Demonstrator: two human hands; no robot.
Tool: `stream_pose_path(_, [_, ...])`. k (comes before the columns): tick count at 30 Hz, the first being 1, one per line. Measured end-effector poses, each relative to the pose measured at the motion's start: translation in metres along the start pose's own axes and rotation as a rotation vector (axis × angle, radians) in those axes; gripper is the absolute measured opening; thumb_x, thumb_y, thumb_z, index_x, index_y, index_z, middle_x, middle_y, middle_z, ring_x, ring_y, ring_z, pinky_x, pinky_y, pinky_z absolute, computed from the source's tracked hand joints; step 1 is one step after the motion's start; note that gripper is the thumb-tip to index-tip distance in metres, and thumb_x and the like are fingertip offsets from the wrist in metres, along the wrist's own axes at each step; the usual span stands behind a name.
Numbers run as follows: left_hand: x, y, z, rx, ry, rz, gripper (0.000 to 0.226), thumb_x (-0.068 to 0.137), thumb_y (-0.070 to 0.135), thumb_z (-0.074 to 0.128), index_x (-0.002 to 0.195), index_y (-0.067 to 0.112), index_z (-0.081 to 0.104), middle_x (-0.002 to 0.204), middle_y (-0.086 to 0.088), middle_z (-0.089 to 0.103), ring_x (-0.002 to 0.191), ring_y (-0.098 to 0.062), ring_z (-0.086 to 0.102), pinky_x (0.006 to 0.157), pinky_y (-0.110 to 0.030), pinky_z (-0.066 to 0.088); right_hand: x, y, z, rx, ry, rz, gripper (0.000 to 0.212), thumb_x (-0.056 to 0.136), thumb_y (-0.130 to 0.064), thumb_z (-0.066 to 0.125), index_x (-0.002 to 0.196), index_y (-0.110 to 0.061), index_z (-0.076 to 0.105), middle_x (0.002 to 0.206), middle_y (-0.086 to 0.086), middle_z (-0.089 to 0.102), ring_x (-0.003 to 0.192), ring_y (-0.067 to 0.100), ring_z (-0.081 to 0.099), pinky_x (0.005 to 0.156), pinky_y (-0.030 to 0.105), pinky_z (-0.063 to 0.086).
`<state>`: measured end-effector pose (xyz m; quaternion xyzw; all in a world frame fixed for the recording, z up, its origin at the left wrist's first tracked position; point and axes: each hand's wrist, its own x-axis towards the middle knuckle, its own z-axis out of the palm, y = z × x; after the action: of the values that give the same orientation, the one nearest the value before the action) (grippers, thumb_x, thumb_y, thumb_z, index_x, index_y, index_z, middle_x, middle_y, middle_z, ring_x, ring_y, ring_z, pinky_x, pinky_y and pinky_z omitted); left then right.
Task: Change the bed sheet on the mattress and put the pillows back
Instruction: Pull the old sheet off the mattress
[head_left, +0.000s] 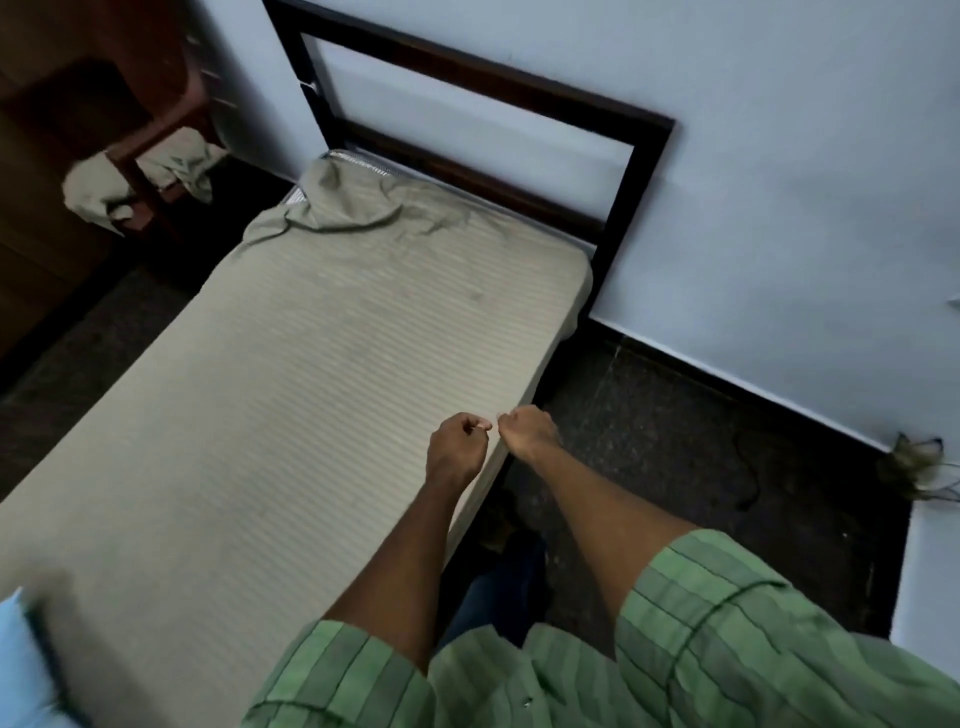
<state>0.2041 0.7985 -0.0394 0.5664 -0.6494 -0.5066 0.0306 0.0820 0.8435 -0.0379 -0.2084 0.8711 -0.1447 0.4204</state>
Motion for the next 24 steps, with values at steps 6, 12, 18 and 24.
stream_pose_path(6, [0.117,0.075,0.026,0.100,-0.010,0.047,0.019,0.095,0.021,0.056,0.097,0.024,0.075,0.099,0.008,0.075,0.095,-0.015,0.069,0.086,-0.029,0.052,0.121,-0.020,-0.071,0.079,0.013,0.065,0.051,0.104,-0.045,0.043,0.127,-0.007,0.068,0.133,0.018,0.065,0.122,0.039,0.060,0.098,0.040,0.049])
stream_pose_path(12, [0.215,0.155,0.061,0.071,-0.034,0.042,0.019,0.096,0.022,0.057,0.098,0.024,0.075,0.094,0.012,0.074,0.092,-0.010,0.068,0.077,-0.023,0.046,0.241,-0.042,-0.146,0.075,0.031,0.101,0.054,0.107,-0.044,0.037,0.125,-0.004,0.068,0.131,0.021,0.065,0.119,0.040,0.061,0.095,0.040,0.049])
stream_pose_path(18, [0.315,0.176,0.118,0.109,0.038,0.029,0.014,0.098,0.034,0.055,0.097,0.033,0.069,0.100,0.017,0.069,0.090,-0.006,0.064,0.081,-0.030,0.051,0.372,-0.047,-0.180,-0.104,0.025,0.060,0.056,0.106,-0.050,0.037,0.130,-0.005,0.060,0.132,0.020,0.063,0.121,0.040,0.059,0.094,0.044,0.047])
stream_pose_path(24, [0.421,0.181,0.194,0.124,-0.024,0.084,0.014,0.099,0.031,0.055,0.105,0.029,0.067,0.111,0.007,0.064,0.101,-0.014,0.063,0.086,-0.034,0.053,0.491,-0.019,-0.190,-0.217,0.084,0.229,0.076,0.099,-0.062,0.044,0.151,-0.008,0.039,0.148,0.018,0.052,0.132,0.039,0.053,0.103,0.048,0.044])
